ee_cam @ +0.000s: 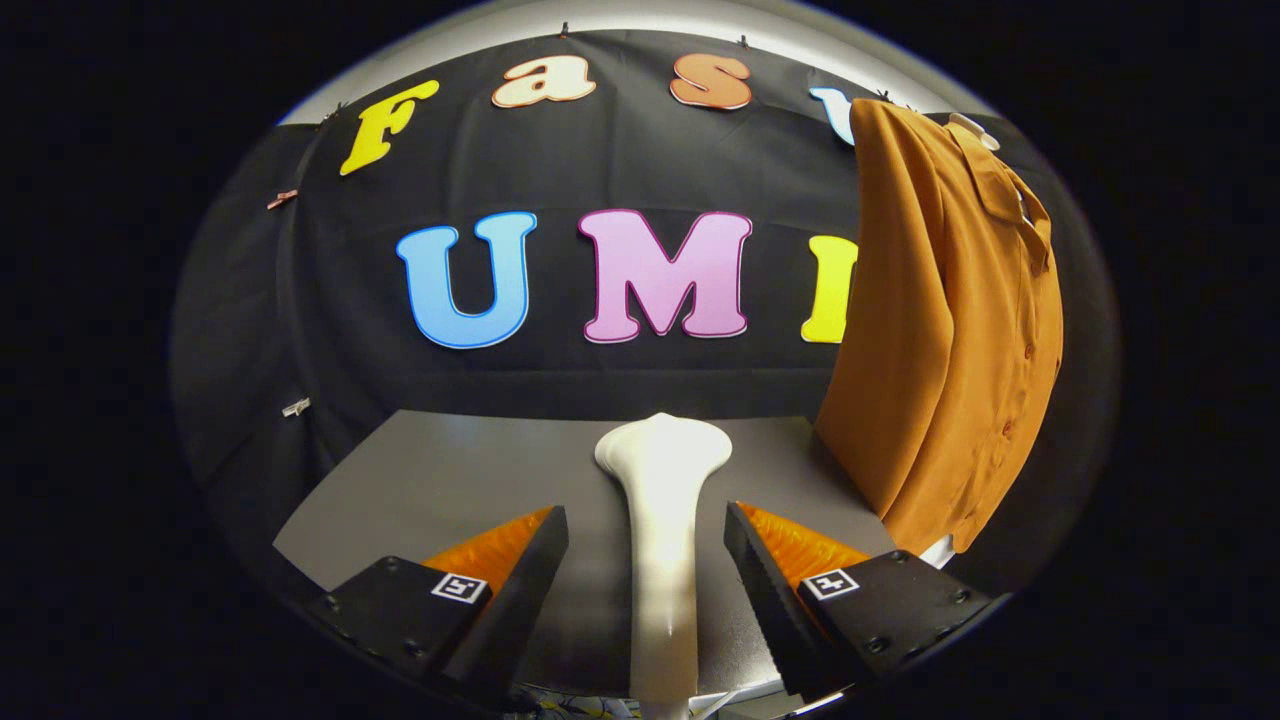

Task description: Iron the clothes twice with a garment steamer, once on the left side and once on the right side.

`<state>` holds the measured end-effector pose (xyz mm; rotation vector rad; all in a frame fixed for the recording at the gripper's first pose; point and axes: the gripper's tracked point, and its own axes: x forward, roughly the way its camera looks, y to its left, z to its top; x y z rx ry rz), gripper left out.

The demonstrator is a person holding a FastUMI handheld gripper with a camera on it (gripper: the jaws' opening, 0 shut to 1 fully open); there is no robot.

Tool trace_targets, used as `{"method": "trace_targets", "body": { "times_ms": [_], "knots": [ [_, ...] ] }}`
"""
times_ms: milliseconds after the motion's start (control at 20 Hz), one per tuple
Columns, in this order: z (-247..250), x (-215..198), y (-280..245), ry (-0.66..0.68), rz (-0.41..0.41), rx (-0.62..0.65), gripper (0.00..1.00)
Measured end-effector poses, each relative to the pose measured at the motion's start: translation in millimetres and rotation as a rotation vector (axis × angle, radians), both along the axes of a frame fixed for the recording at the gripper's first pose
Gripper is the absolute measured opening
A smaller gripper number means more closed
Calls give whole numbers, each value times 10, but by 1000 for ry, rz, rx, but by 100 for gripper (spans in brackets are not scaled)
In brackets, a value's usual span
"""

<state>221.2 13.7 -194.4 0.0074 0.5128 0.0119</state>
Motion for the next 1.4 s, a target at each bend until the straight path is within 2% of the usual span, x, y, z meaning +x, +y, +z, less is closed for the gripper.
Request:
{"method": "trace_targets", "body": {
  "times_ms": [300,650,700,800,850,950,1150,1200,1400],
  "knots": [
    [-292,41,-47,100,-17,-14,98],
    [-491,52,-78,150,-30,-22,98],
    [-505,57,-88,154,-33,-23,87],
    [-540,57,-55,169,-18,-17,76],
    [-562,42,-50,177,-18,-11,75],
    [-547,59,-64,175,-19,0,45],
    [-521,43,-38,173,-5,-24,42],
    [-546,62,-37,170,-3,-26,37],
    [-505,51,-2,158,13,-23,37]
  ]
}}
